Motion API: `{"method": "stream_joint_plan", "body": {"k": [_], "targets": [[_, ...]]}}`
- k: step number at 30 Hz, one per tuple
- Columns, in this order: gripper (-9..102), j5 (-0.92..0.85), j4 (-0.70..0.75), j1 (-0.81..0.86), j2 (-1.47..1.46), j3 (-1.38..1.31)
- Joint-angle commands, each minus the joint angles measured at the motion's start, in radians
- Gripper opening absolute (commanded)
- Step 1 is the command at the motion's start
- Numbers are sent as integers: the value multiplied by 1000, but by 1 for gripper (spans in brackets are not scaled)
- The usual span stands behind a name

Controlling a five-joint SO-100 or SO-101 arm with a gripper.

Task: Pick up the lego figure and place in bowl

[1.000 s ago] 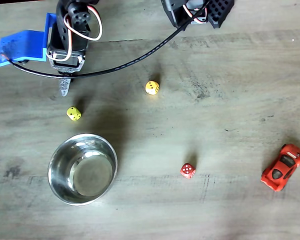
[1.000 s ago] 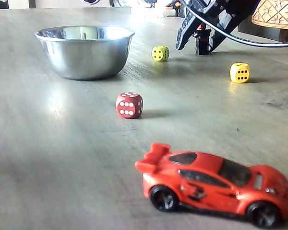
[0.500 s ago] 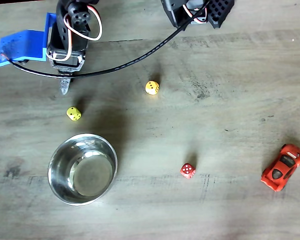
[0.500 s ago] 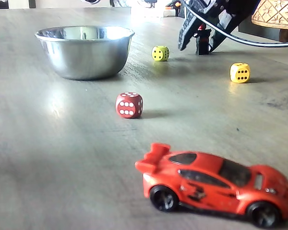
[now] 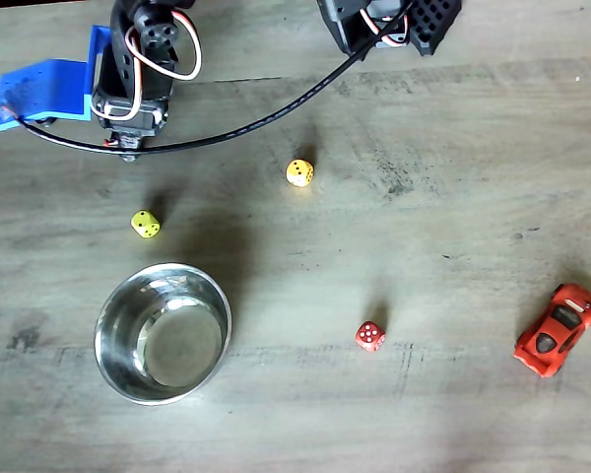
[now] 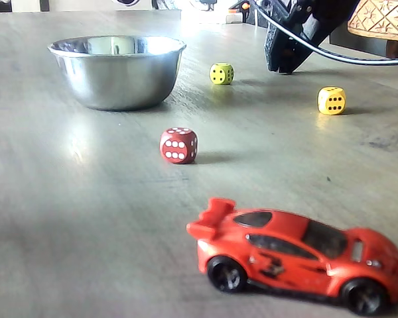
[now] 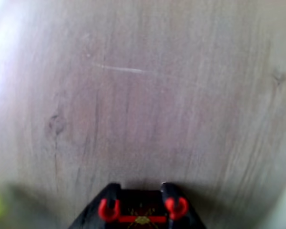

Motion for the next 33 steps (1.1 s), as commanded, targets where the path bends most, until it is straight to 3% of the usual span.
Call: {"method": "stream_joint_plan", "body": {"k": [1,20,33], "targets": [[4,-11,-12,-2,20,-48],[4,-9,-20,-9,107,-106],[4,-9,-20,-281,130,-235]]}}
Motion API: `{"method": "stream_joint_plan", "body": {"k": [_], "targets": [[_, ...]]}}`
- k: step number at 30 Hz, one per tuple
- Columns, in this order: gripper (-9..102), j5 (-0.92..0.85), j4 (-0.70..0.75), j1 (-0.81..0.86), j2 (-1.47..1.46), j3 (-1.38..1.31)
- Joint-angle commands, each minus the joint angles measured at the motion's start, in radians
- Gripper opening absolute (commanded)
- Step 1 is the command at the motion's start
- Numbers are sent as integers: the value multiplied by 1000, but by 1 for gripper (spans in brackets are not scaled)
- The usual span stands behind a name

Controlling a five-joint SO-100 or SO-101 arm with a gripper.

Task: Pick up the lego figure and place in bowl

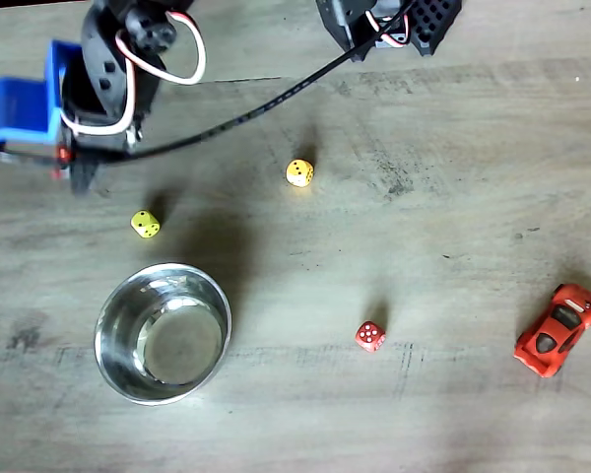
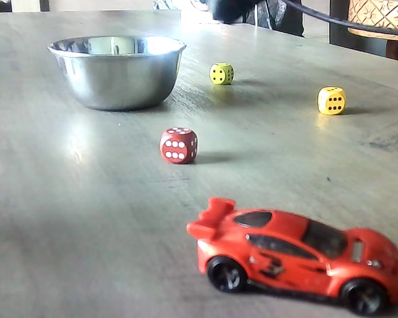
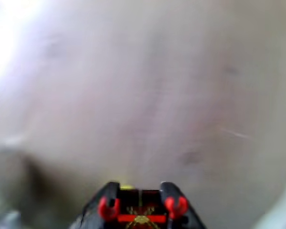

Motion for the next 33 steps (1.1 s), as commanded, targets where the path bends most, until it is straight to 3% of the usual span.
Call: {"method": "stream_joint_plan", "body": {"k": [1,18,28,33], "targets": [[4,-9,-14,-67,48,-86],[4,-9,-15,-353,28,-166],[5,-11,-15,-370,26,-164],[12,-11,-15,-370,26,-164]]}}
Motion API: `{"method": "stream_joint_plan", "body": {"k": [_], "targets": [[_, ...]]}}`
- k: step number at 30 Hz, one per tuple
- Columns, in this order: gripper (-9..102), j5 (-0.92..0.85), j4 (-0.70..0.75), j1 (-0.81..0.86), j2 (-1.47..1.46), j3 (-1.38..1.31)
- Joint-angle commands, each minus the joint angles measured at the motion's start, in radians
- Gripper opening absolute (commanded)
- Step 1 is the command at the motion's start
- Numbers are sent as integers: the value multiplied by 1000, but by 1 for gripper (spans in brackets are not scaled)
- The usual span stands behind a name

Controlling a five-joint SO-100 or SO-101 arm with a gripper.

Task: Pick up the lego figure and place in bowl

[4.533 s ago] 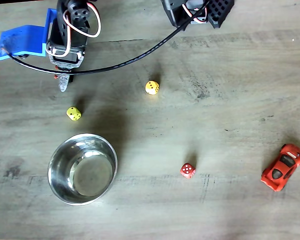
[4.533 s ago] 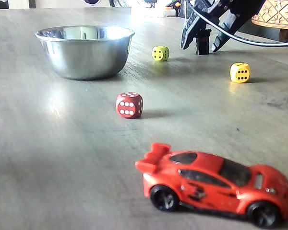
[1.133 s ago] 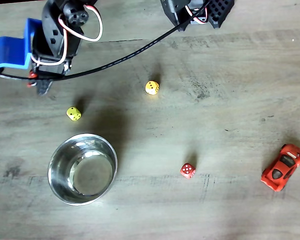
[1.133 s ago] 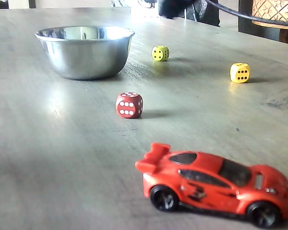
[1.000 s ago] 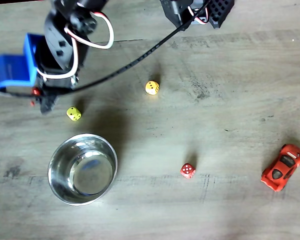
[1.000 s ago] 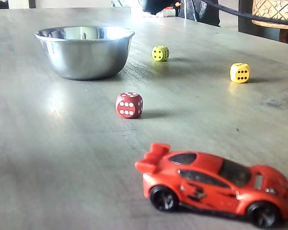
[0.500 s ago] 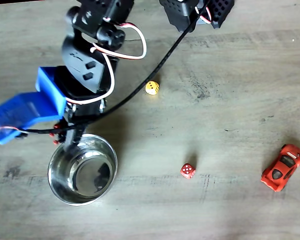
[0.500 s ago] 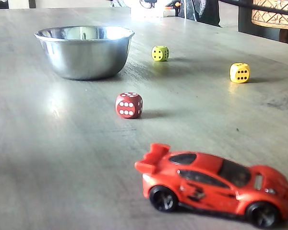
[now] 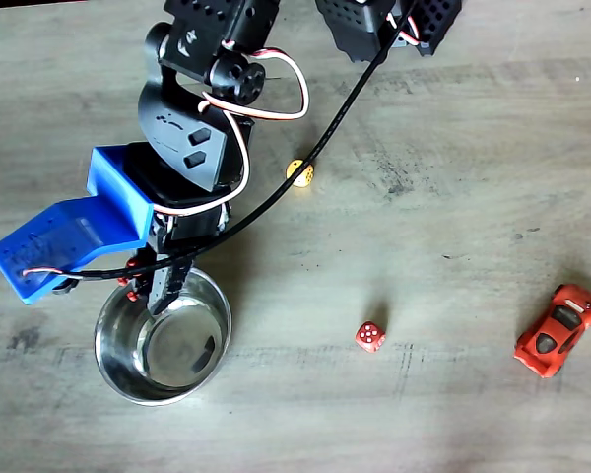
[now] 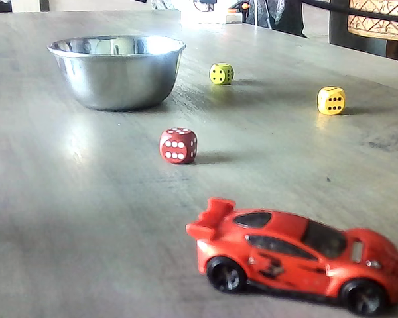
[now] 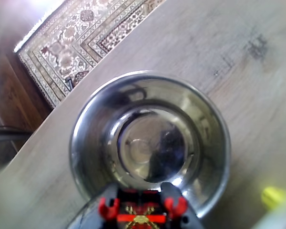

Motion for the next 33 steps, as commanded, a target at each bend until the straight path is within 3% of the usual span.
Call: {"method": "stream_joint_plan", "body": {"k": [1,4,14,17,23,33], "targets": [[14,-9,-15,0,26,-71],[20,-8,-15,2,26,-64],[21,-6,-14,0,28,-74],[17,-6,-14,2,29,-74],[-1,-6,-14,0,46,-74],[-1,8,2,-63,121,-66]]}}
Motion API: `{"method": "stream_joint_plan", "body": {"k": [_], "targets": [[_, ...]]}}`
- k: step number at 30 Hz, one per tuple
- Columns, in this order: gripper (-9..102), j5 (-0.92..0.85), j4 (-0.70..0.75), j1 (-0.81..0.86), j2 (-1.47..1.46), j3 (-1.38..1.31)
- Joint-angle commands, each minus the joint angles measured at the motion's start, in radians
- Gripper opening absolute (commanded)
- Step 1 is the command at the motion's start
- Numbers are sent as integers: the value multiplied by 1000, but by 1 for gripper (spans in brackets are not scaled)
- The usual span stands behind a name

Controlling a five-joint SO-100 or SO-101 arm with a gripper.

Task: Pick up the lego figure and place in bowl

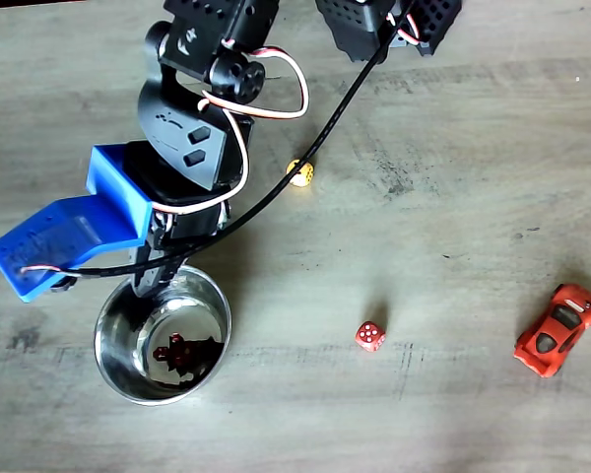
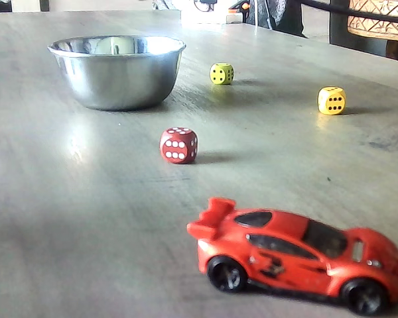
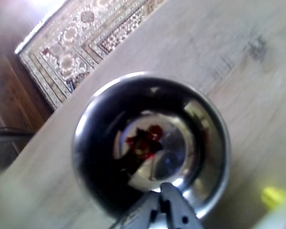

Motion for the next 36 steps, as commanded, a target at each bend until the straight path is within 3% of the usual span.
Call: {"method": "stream_joint_plan", "body": {"k": [1,11,27,36], "targets": [[-1,8,0,-40,97,-63],[-1,8,66,-224,330,-49],[-1,-20,626,-348,655,-52],[-1,-249,905,-359,718,-51]]}}
